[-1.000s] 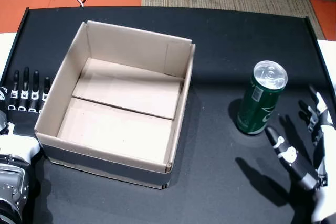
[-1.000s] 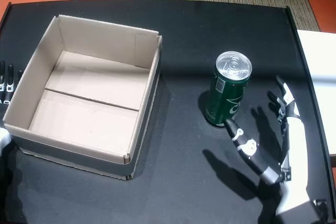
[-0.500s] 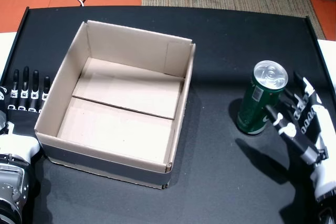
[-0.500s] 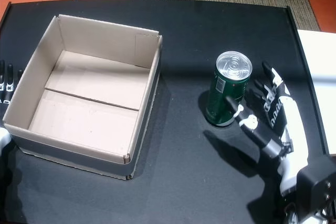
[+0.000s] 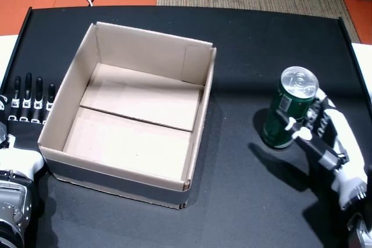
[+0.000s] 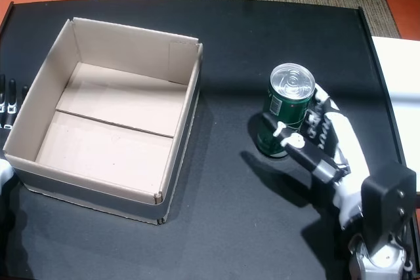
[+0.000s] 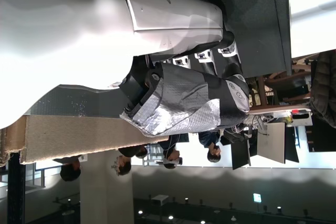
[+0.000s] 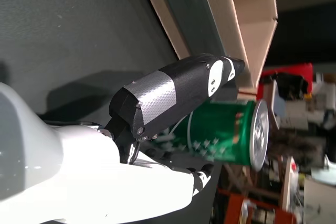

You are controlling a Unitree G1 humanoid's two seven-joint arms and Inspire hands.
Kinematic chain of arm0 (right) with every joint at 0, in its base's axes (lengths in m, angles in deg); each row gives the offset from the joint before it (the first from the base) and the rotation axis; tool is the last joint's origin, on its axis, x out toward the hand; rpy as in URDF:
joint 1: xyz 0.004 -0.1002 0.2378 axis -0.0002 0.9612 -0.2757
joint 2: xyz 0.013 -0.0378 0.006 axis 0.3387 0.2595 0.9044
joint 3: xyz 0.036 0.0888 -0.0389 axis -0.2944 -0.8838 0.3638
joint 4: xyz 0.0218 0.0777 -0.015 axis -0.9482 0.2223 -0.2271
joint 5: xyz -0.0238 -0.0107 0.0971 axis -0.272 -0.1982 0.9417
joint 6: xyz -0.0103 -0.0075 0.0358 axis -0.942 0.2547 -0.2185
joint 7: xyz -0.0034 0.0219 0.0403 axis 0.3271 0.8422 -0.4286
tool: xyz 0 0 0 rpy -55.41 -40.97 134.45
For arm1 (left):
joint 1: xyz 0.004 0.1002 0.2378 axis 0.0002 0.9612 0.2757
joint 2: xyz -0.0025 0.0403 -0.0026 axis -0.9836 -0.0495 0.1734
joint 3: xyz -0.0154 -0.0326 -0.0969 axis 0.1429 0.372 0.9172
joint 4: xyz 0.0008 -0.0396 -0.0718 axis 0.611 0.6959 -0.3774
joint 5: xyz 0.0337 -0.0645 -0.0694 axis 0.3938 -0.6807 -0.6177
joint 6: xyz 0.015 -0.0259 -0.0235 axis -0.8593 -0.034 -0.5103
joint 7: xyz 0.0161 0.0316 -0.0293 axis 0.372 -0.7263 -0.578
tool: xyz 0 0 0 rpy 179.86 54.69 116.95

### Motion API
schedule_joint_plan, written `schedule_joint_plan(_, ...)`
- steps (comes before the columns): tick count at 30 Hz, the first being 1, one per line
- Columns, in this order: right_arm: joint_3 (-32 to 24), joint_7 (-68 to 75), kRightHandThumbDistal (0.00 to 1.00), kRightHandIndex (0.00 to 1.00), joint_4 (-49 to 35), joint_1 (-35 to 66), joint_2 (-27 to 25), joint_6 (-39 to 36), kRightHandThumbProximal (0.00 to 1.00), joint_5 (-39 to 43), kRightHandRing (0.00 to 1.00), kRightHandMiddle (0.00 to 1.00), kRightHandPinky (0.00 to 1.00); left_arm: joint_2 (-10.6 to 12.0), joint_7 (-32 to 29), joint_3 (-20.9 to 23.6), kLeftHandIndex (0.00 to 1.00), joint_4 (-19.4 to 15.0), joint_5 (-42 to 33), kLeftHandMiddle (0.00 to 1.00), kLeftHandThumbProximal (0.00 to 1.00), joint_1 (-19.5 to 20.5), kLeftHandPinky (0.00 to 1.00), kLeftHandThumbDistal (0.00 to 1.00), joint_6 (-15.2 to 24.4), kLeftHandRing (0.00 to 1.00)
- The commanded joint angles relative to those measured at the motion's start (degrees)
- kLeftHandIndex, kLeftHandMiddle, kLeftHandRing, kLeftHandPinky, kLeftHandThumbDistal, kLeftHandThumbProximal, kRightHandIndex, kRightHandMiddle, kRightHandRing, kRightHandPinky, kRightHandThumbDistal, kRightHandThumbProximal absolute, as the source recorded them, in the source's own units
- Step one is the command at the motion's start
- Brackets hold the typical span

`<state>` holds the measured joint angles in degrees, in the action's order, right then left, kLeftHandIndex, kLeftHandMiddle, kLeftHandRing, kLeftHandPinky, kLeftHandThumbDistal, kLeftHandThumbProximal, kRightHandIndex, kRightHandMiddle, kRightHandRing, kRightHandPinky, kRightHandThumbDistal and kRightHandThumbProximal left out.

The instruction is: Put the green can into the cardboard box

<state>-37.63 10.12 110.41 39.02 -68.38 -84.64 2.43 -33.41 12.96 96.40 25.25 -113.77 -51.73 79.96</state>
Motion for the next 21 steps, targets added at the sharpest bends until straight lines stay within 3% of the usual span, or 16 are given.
schedule_joint_plan(1,1.61,1.56,1.0,0.93,0.95,-0.54,-0.77,0.83,0.46,-2.44,0.93,0.93,1.0,0.46,2.4,-0.18,0.53,1.75,0.83,0.54,0.57,3.09,0.79,0.0,-0.07,0.66)
schedule_joint_plan(10,7.02,7.16,1.0,0.92,1.94,-3.13,-0.84,2.3,0.47,-9.63,0.92,0.92,1.0,0.8,3.5,0.38,0.56,1.7,0.39,0.57,0.56,2.65,0.78,0.0,0.13,0.68)
schedule_joint_plan(21,3.91,3.81,1.0,0.93,2.38,-5.22,0.99,4.9,0.51,-6.36,0.92,0.92,1.0,0.56,3.09,0.51,0.56,1.66,0.46,0.55,0.58,2.88,0.81,0.0,0.18,0.68)
